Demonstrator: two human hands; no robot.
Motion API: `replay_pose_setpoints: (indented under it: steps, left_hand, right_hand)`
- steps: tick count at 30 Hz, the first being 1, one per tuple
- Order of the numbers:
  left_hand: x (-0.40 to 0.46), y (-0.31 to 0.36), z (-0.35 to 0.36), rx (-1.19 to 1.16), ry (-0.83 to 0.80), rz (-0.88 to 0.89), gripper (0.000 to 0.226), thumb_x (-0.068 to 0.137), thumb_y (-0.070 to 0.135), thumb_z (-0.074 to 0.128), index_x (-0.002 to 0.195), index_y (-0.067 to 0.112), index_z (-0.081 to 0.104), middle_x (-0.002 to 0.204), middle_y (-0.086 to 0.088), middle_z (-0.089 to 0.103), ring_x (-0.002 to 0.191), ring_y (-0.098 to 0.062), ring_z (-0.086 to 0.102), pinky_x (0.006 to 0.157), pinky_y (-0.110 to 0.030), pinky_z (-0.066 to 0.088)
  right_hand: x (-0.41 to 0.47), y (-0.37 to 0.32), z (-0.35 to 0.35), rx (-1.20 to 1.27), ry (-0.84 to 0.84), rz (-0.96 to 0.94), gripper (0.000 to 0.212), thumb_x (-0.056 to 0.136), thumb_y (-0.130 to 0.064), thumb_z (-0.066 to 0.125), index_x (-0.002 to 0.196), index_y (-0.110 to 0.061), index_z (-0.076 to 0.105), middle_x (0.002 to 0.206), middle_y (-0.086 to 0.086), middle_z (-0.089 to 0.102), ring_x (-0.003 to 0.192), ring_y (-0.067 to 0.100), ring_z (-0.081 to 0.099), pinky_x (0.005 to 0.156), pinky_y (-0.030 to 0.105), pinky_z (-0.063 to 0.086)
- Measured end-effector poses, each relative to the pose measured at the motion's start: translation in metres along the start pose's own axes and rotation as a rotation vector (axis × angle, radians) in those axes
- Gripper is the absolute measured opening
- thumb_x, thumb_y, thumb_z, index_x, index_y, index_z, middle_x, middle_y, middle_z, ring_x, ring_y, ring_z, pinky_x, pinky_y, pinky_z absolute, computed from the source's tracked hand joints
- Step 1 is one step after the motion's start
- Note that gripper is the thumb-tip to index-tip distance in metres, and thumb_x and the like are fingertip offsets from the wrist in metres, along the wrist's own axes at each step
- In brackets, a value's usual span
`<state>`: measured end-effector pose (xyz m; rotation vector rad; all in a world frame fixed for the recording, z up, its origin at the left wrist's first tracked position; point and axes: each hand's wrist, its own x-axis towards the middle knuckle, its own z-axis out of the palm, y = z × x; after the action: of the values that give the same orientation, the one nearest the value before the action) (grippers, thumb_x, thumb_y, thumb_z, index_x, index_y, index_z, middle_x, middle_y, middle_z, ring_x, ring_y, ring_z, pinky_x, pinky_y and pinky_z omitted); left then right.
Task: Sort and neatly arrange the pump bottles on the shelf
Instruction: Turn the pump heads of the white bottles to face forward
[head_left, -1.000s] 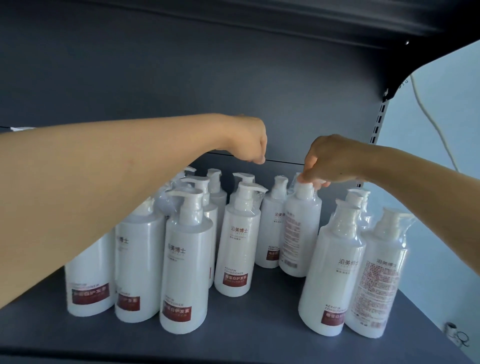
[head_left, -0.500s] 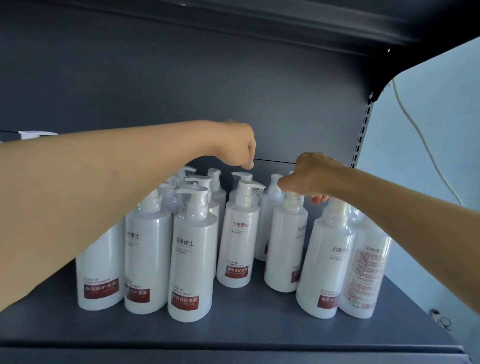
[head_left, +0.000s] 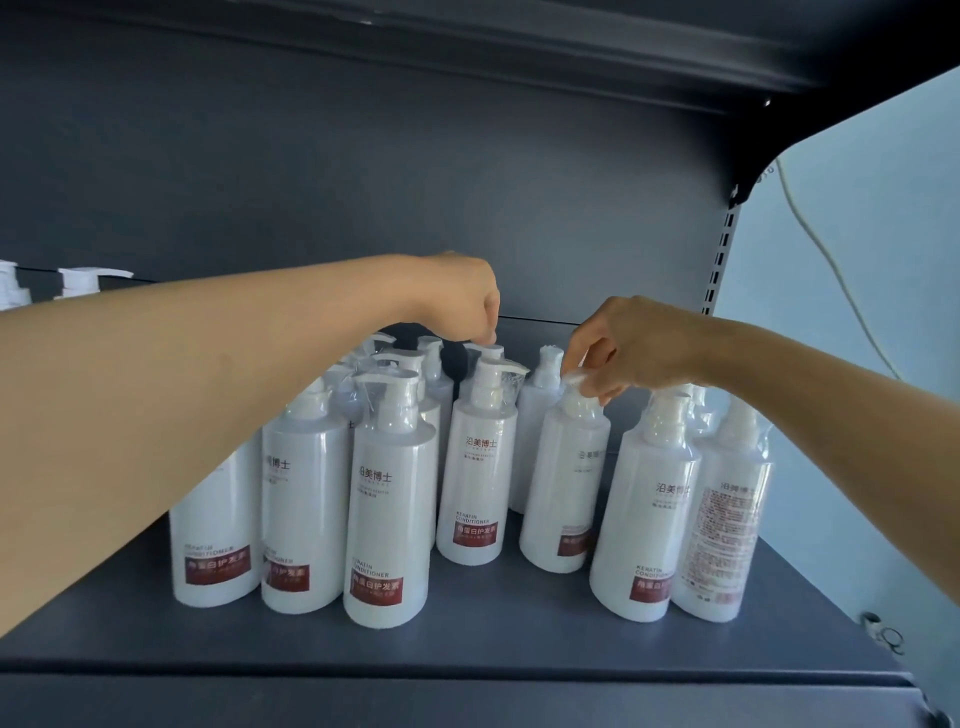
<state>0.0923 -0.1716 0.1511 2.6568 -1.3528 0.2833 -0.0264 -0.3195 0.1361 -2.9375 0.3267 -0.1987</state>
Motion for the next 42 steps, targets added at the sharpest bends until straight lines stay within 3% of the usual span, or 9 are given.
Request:
replay_pose_setpoints:
  steps: [13, 18, 23, 27, 31, 36, 39, 42]
  left_hand:
    - [-0.008, -0.004, 0.002, -0.026, -0.012, -0.008, 0.020, 0.091, 0.026, 0.057, 0.106, 0.020, 0.068, 0.098, 0.007, 0.061, 0.093, -0.015, 0.051, 0.077, -0.025, 0.039]
    - [-0.011, -0.001, 0.001, -0.174, -0.045, 0.039, 0.017, 0.088, 0.029, 0.060, 0.101, 0.021, 0.069, 0.094, 0.003, 0.067, 0.083, -0.015, 0.058, 0.066, -0.023, 0.043]
    - [-0.014, 0.002, 0.008, -0.091, -0.154, 0.108, 0.028, 0.080, 0.030, 0.072, 0.107, 0.025, 0.065, 0.101, 0.000, 0.069, 0.094, -0.020, 0.064, 0.087, -0.033, 0.051]
    - [-0.010, 0.004, 0.019, -0.046, -0.046, 0.113, 0.023, 0.082, 0.020, 0.069, 0.105, 0.017, 0.068, 0.095, -0.004, 0.072, 0.079, -0.016, 0.059, 0.064, -0.025, 0.044]
    - [-0.005, 0.005, 0.022, -0.056, -0.013, 0.109, 0.018, 0.082, 0.018, 0.070, 0.100, 0.013, 0.068, 0.088, -0.007, 0.074, 0.061, -0.003, 0.051, 0.055, -0.017, 0.039]
    - [-0.002, 0.005, 0.024, -0.079, 0.007, 0.104, 0.022, 0.081, 0.018, 0.071, 0.102, 0.012, 0.068, 0.087, -0.007, 0.074, 0.062, -0.005, 0.052, 0.056, -0.017, 0.040]
    - [-0.002, 0.005, 0.024, -0.086, 0.012, 0.098, 0.021, 0.080, 0.017, 0.071, 0.100, 0.012, 0.068, 0.087, -0.006, 0.074, 0.061, -0.002, 0.052, 0.056, -0.017, 0.040]
    - [-0.002, 0.005, 0.025, -0.094, 0.018, 0.093, 0.021, 0.080, 0.017, 0.072, 0.100, 0.013, 0.068, 0.087, -0.007, 0.074, 0.062, -0.002, 0.052, 0.058, -0.017, 0.041]
  right_hand:
    - [0.004, -0.009, 0.013, -0.011, 0.117, 0.032, 0.015, 0.082, -0.015, 0.069, 0.096, -0.011, 0.071, 0.081, 0.007, 0.075, 0.073, 0.017, 0.073, 0.084, 0.030, 0.056]
    - [0.002, -0.014, 0.016, -0.040, 0.147, 0.040, 0.017, 0.084, -0.017, 0.067, 0.100, -0.011, 0.072, 0.083, 0.003, 0.073, 0.075, 0.016, 0.072, 0.086, 0.031, 0.055]
    - [-0.003, -0.014, 0.015, -0.028, 0.118, 0.050, 0.019, 0.085, -0.013, 0.065, 0.104, -0.015, 0.070, 0.083, -0.003, 0.063, 0.083, 0.019, 0.070, 0.084, 0.029, 0.054]
    - [-0.001, -0.013, 0.017, -0.041, 0.150, 0.041, 0.018, 0.085, -0.013, 0.063, 0.101, -0.015, 0.071, 0.075, -0.010, 0.058, 0.073, 0.015, 0.066, 0.080, 0.028, 0.053]
    - [0.001, -0.011, 0.019, -0.034, 0.178, 0.043, 0.016, 0.084, -0.013, 0.064, 0.098, -0.016, 0.071, 0.067, -0.009, 0.061, 0.064, 0.010, 0.062, 0.078, 0.027, 0.053]
    - [0.004, -0.010, 0.023, -0.096, 0.206, 0.019, 0.016, 0.086, -0.016, 0.062, 0.099, -0.017, 0.071, 0.072, -0.008, 0.059, 0.074, 0.014, 0.065, 0.076, 0.023, 0.049]
    - [0.005, -0.009, 0.025, -0.109, 0.222, 0.013, 0.014, 0.086, -0.017, 0.062, 0.098, -0.017, 0.071, 0.071, -0.012, 0.054, 0.071, 0.013, 0.064, 0.073, 0.021, 0.047]
    - [0.007, -0.007, 0.026, -0.109, 0.230, 0.013, 0.014, 0.086, -0.018, 0.063, 0.098, -0.018, 0.070, 0.077, -0.008, 0.062, 0.064, 0.008, 0.061, 0.066, 0.018, 0.046]
